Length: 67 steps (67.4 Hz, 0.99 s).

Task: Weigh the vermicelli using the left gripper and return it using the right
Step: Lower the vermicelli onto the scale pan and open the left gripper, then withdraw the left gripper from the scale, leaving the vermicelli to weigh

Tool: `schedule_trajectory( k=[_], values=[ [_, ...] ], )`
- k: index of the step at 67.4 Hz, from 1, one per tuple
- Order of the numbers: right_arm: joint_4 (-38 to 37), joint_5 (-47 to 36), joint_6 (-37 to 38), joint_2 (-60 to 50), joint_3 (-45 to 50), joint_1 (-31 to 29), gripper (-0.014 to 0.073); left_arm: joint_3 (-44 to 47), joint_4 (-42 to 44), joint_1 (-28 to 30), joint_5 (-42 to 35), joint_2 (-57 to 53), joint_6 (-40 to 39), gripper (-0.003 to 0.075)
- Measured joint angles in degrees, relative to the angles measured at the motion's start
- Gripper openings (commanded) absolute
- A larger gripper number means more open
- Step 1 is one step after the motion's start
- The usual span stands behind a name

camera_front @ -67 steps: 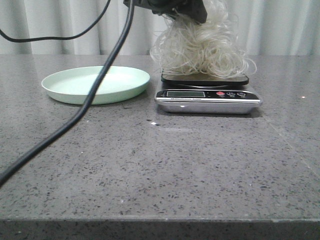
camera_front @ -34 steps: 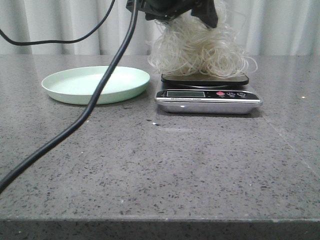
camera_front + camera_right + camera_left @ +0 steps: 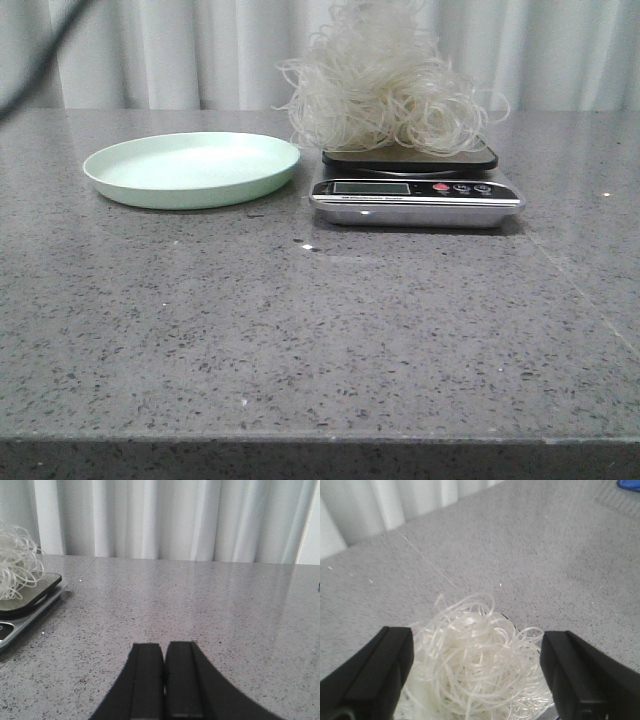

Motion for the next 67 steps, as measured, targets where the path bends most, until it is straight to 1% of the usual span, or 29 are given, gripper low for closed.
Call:
schedule_trajectory(
  k=[9,12,23,34,44,50,57,62,63,66,67],
  values=[
    [0.0,0.0,0.0,0.0,0.0,0.0,0.015,0.0,0.5,2.7,1.9,-3.9,0.0,0.0575],
    [0.0,0.1,0.0,0.0,0.0,0.0,0.015,0.0,0.6,3.6,2.8,-4.8,0.0,0.0559],
    [0.0,0.1,0.0,0.0,0.0,0.0,0.015,0.5,1.0,9.3,8.5,-9.4,0.0,0.0442],
    [0.0,0.2,0.0,0.0,0.0,0.0,0.015,4.7,1.1,15.7,9.2,-15.3,0.0,0.0363],
    [0.0,0.2,0.0,0.0,0.0,0.0,0.015,13.7,1.4,21.7,6.2,-24.0,0.0,0.0291],
    [0.0,0.2,0.0,0.0,0.0,0.0,0.015,20.4,2.1,24.8,3.3,-29.7,0.0,0.023],
    [0.0,0.2,0.0,0.0,0.0,0.0,0.015,29.9,3.5,28.0,-0.3,-37.5,0.0,0.0133],
    [0.0,0.2,0.0,0.0,0.0,0.0,0.015,36.1,4.4,29.7,-3.3,-43.0,0.0,0.0137],
    [0.0,0.2,0.0,0.0,0.0,0.0,0.015,38.6,4.7,30.0,-4.4,-44.5,0.0,0.0137],
    [0.0,0.2,0.0,0.0,0.0,0.0,0.015,41.1,5.0,30.6,-5.6,-46.9,0.0,0.0137],
    [0.0,0.2,0.0,0.0,0.0,0.0,0.015,43.5,5.0,30.8,-6.5,-48.3,0.0,0.0137]
  ],
)
